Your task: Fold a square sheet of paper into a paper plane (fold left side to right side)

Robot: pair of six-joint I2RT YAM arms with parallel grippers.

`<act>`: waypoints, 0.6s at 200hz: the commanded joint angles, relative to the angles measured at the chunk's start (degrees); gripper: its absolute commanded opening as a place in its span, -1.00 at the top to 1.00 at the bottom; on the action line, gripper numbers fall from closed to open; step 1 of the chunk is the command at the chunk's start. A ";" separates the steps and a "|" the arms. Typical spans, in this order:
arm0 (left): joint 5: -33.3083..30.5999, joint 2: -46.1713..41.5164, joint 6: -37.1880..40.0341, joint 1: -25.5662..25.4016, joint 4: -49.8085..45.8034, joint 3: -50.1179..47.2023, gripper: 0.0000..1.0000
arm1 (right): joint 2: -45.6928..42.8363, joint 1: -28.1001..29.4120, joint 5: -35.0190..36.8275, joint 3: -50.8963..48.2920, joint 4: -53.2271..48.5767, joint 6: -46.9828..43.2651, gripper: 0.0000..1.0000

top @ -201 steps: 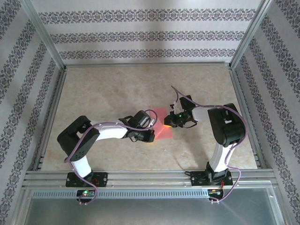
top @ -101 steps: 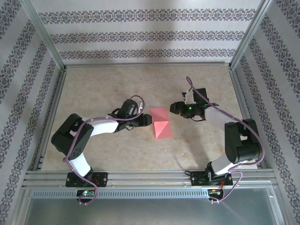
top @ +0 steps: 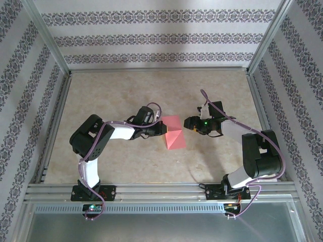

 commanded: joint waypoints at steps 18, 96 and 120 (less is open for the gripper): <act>-3.53 -5.07 0.86 -0.33 3.16 -2.95 1.00 | 1.95 1.36 -4.32 -0.18 1.70 0.93 -0.27; -7.14 -8.29 -0.04 -0.32 4.37 -6.06 1.00 | 10.67 6.95 -8.13 4.31 8.76 5.88 -0.13; -7.42 -8.30 -0.21 -0.32 4.63 -6.23 1.00 | 12.87 7.92 -8.49 5.59 9.86 6.64 -0.09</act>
